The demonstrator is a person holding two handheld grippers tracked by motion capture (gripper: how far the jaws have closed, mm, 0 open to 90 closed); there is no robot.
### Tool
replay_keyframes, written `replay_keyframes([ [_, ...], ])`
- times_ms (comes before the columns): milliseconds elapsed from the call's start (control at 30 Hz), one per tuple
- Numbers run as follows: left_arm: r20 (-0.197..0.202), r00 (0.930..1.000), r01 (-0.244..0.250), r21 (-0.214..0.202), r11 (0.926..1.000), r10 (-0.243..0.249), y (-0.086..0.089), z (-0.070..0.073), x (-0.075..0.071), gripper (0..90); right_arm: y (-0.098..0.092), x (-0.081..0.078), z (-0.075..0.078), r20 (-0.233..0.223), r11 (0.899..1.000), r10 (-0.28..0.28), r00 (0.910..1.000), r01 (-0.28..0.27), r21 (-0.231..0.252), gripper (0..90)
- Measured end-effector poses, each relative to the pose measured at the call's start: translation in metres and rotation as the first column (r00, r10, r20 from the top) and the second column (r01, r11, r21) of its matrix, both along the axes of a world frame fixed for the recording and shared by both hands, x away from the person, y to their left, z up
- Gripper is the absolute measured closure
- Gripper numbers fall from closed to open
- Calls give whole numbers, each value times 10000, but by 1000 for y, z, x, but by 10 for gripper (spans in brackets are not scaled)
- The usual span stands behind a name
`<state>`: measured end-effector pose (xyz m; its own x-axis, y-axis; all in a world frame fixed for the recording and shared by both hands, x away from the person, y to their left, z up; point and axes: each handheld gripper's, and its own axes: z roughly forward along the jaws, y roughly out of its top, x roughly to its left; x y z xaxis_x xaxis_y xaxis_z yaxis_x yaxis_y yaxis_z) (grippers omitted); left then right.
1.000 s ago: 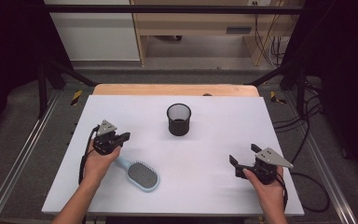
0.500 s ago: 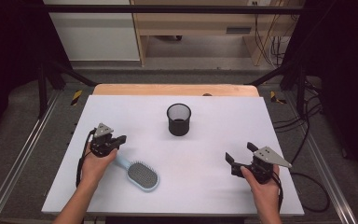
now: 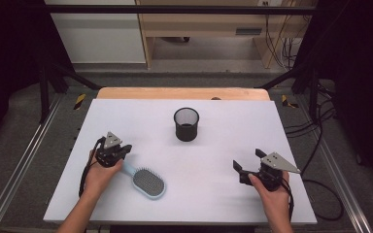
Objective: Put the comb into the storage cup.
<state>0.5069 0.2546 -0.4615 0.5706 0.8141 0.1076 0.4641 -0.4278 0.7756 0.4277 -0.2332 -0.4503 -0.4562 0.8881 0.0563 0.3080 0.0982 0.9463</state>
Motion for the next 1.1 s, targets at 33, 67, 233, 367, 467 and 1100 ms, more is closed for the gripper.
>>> replay_keyframes([
  [33, 0, 10000, 0, 0, 10000, 0, 0, 0, 0, 900, 0, 0, 0, 12, 10000, 16, 10000, -16, -13, 62],
  [67, -18, 10000, 7, 37, 10000, -7, 1, -1, 0, 900, 0, 0, 0, 15, 10000, 26, 10000, -26, -20, 62],
  [233, -131, 9999, -42, 197, 9998, 45, 6, -4, 2, 900, 0, 0, 0, 2, 9999, 7, 10000, -7, -108, 62],
  [367, -215, 9997, 78, 293, 9995, -72, 8, -5, 1, 900, 1, 0, 0, 11, 9999, 8, 10000, -8, -144, 65],
  [467, -198, 9998, 104, 314, 9995, -98, 9, -5, -1, 900, 1, 0, -1, 0, 9998, 9, 10000, -9, -202, 64],
  [1100, -747, 9972, 104, 647, 9979, -56, 22, -5, -9, 900, 2, 2, -2, -72, 9992, 138, 9999, -141, -379, 65],
])
